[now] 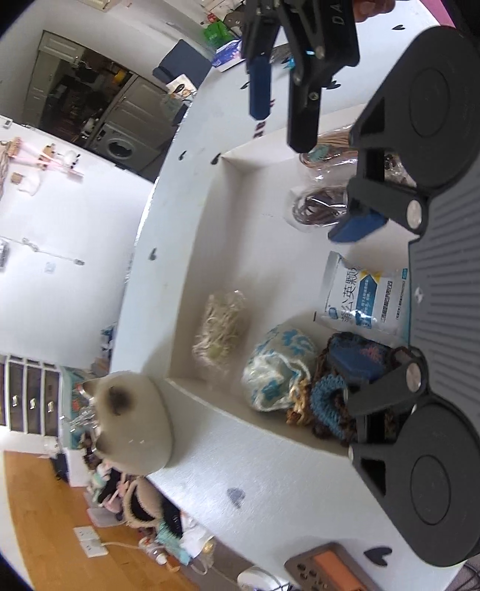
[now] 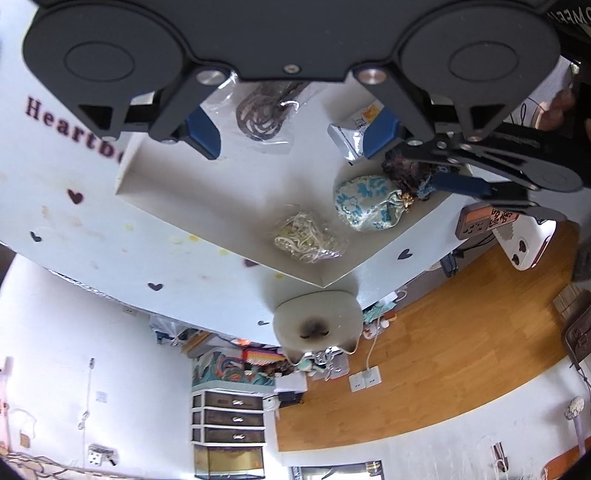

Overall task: Organize soft objects
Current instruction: 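Move both tools back toward the blue packet and black wrapped sheet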

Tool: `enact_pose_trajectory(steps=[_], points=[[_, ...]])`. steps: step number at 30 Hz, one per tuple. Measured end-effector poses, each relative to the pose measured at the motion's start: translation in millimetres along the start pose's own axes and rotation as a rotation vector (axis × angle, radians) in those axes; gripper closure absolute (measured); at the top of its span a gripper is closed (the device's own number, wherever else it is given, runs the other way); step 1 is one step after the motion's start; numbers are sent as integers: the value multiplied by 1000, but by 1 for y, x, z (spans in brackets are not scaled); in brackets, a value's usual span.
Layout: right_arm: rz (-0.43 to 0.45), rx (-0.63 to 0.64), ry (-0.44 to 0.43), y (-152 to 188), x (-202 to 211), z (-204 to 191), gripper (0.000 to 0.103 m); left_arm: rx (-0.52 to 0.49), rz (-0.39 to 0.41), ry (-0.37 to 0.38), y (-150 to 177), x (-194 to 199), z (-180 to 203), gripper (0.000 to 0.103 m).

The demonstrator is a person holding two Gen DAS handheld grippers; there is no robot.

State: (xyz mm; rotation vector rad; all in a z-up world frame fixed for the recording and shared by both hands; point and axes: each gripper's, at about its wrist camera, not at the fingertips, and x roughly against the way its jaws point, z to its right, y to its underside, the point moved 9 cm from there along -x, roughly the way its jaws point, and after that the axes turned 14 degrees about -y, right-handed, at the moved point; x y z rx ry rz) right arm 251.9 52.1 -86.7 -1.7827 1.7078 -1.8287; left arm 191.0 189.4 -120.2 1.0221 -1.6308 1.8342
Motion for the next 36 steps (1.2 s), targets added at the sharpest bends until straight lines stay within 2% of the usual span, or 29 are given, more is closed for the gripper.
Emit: enact_pose_trajectory(steps=[4,9,12,15,28,36], points=[[20,-26,53,7,12,4,11,-2,20,-31,-2,13,-1,20],[46,-71,97,16,25,14,10,2,28,-69,0,21,-3,11],[60,-77,118,23,31,18,0,10,34,-83,0,26,-3,6],[73,-87,127,30,37,21,0,18,42,-98,0,30,-2,3],[106,-84,143,44,62,33,0,53,58,-145,4,41,16,0],[113,-105,167,59,92,64,0,62,75,-133,3,43,55,0]])
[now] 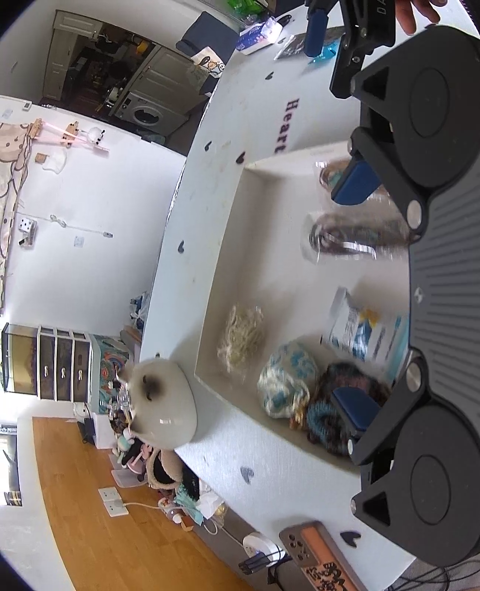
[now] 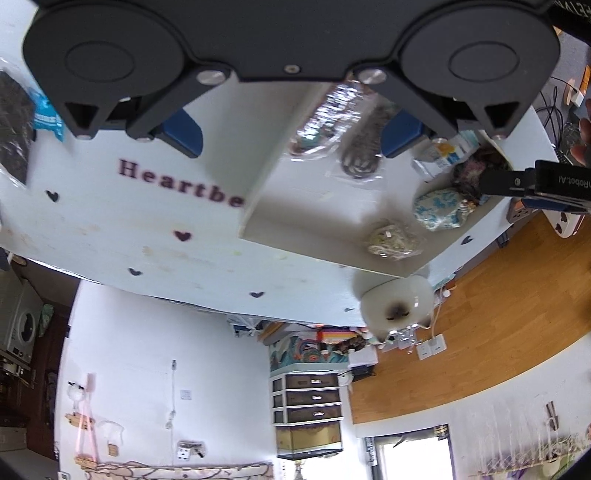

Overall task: Organize soft objects
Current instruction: 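Move both tools back toward the blue packet and black wrapped sheet, then grasp the blue packet with left tool while right grasps black wrapped sheet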

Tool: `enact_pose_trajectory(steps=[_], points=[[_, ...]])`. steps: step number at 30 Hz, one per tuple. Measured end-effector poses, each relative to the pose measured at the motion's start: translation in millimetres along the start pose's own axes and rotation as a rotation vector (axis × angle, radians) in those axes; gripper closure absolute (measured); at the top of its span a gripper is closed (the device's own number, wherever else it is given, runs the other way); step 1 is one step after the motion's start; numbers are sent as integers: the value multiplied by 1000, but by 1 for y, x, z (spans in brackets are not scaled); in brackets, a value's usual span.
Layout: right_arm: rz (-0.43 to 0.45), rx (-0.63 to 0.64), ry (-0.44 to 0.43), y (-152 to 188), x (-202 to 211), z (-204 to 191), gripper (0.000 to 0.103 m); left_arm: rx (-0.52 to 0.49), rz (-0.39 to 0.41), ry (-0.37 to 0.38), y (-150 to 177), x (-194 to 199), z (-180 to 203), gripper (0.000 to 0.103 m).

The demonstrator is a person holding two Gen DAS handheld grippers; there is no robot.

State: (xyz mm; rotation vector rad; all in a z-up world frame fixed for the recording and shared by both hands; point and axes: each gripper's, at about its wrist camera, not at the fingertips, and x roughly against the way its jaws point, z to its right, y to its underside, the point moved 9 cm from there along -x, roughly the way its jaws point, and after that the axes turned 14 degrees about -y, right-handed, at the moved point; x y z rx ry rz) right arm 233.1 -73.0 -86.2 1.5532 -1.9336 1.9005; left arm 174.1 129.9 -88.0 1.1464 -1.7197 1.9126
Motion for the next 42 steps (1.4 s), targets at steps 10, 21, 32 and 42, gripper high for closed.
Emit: enact_pose_trajectory(steps=[10,21,32,42], points=[[15,-47,68,12,42,75,0,1,17,51,-2,5,77,0],[36,-160,300,25,96,205,0,-77,32,175,-7,-2,201,0],[-19,-453,452,47,85,342,0,-199,1,329,0,-11,313,2],[-122,-523,467,51,33,379,0,-259,-51,349,6,-26,355,4]])
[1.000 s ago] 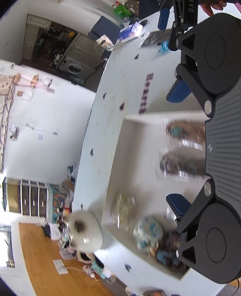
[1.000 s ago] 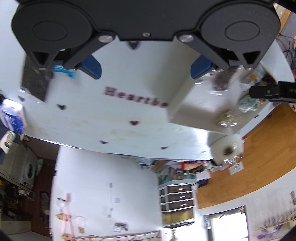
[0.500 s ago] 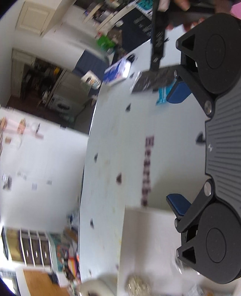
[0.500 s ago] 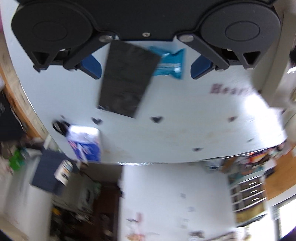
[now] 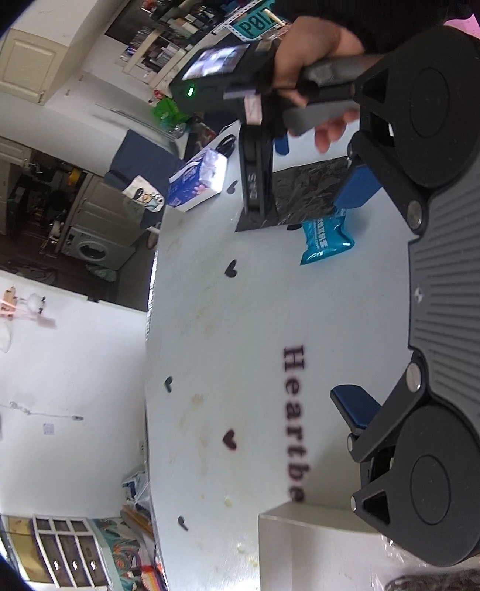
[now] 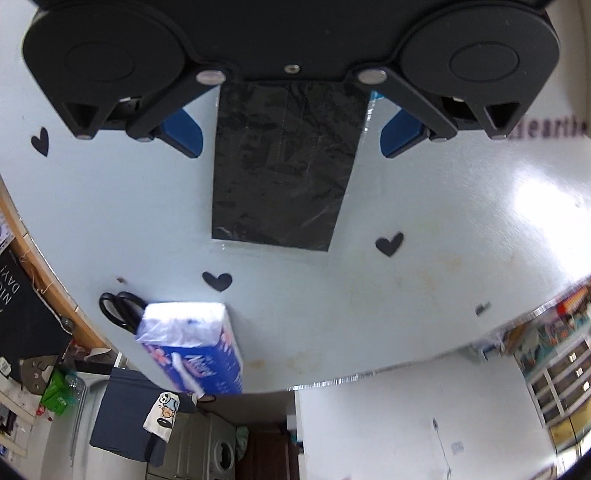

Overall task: Organize soft objects
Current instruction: 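Grasp the blue packet with left tool while right grasps black wrapped sheet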

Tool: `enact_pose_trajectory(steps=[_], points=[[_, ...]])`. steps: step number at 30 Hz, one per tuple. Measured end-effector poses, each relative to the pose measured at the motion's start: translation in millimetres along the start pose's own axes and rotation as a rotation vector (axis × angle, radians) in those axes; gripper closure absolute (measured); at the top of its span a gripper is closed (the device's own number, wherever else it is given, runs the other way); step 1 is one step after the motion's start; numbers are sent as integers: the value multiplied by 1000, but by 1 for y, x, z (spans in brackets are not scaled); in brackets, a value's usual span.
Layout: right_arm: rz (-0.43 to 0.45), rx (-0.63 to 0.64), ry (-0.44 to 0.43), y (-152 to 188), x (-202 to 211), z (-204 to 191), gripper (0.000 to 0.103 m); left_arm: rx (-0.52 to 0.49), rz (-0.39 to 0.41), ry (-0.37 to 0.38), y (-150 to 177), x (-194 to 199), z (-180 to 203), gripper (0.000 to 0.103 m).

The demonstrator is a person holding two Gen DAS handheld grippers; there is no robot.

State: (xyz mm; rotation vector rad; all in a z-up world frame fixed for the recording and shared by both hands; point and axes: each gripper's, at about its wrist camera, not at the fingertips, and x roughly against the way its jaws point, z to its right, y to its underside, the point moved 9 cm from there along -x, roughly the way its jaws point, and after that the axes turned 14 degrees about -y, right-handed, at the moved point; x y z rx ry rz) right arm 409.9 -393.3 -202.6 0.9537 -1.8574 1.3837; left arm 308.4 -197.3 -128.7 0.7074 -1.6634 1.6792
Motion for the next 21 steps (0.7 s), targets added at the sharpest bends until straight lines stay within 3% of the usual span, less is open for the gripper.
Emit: enact_pose_trajectory(steps=[5,9,15,21], points=[[-34,45,133,11,-10,16,0,8,-59,19,0,-16,9,4],[-17,-56,82,21,-3,39,0,13,-117,61,0,-31,23,4],[2,-18,66,31,9,50,0,-16,-175,87,2,-55,52,4],[19,-24,75,43,23,69,0,-26,-195,58,0,-77,72,6]])
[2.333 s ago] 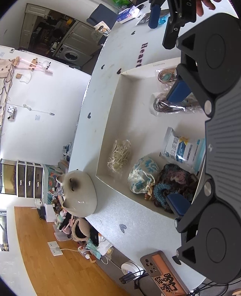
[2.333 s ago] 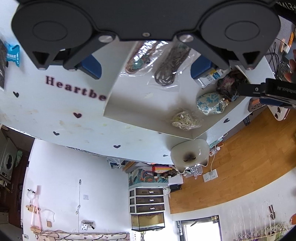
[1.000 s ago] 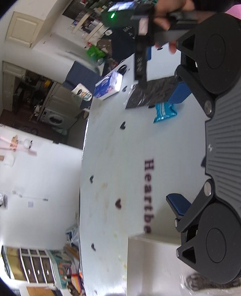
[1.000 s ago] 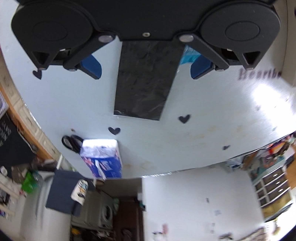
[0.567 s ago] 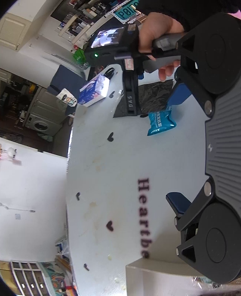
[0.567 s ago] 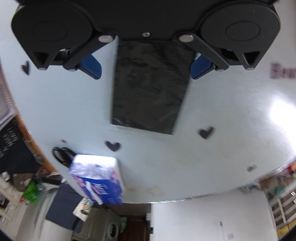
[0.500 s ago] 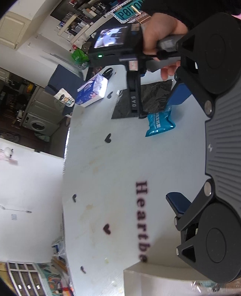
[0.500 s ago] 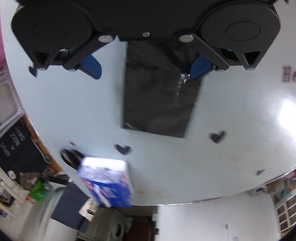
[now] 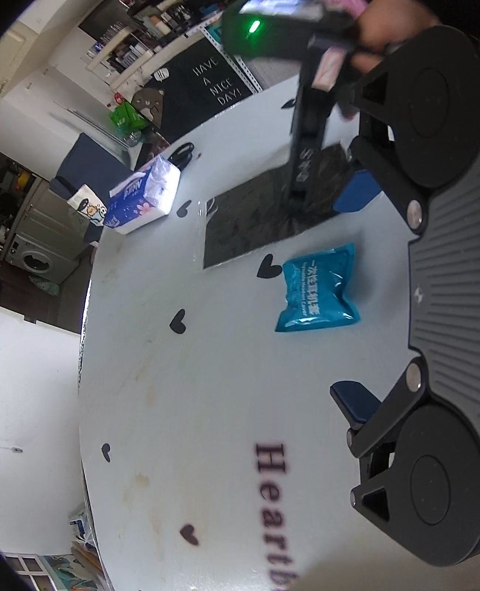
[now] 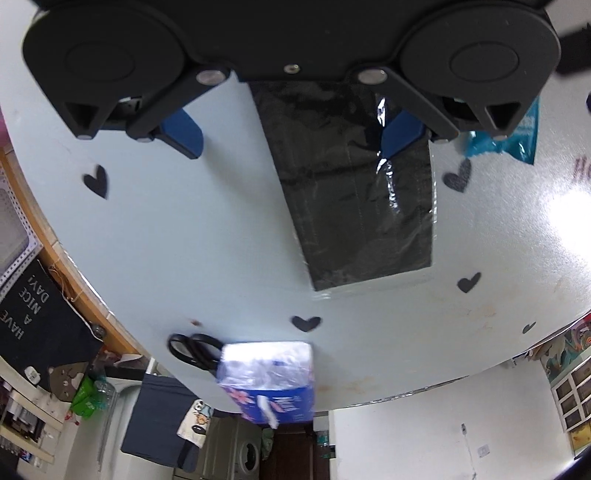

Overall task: Organize soft objects
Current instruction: 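Grasp the blue packet with left tool while right grasps black wrapped sheet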

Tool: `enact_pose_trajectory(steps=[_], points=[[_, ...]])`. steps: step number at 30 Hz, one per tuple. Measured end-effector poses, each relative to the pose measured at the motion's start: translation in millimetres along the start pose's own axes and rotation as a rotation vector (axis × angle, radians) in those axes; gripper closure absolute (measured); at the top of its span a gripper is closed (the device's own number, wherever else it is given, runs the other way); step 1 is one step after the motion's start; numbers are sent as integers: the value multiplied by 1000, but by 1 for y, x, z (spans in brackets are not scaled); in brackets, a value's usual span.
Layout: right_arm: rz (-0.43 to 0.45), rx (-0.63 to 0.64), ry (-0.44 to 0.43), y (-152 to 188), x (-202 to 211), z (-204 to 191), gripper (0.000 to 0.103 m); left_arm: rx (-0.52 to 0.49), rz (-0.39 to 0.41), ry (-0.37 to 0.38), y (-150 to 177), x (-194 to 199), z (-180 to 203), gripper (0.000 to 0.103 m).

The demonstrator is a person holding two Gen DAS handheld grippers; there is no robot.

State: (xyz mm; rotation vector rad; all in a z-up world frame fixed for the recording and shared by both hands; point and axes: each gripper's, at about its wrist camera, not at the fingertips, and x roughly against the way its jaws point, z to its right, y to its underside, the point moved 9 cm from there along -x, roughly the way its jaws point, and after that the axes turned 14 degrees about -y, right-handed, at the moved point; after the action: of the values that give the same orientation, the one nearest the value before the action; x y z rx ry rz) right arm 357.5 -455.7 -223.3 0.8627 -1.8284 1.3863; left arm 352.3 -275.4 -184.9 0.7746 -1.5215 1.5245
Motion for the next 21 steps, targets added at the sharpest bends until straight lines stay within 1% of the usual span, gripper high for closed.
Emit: enact_pose_trajectory(steps=[6,9,12,13,17,19,21], points=[[3,-28,19,19,17,23,0,-29,0,-43,-7,-20,19,6],[6,-42,21,28,24,32,0,-37,-2,-77,-9,-30,26,6],[1,-49,19,35,31,37,0,-57,-11,-107,-8,-39,30,13],[-6,-54,23,37,33,39,1,-66,-23,-121,-7,-43,30,13],[-27,-78,32,45,38,39,3,-135,6,-178,-5,-46,34,13],[-40,-67,23,50,40,32,3,-155,16,-194,-3,-45,34,20],[-62,-40,3,55,41,25,3,-171,33,-223,-2,-42,32,39]])
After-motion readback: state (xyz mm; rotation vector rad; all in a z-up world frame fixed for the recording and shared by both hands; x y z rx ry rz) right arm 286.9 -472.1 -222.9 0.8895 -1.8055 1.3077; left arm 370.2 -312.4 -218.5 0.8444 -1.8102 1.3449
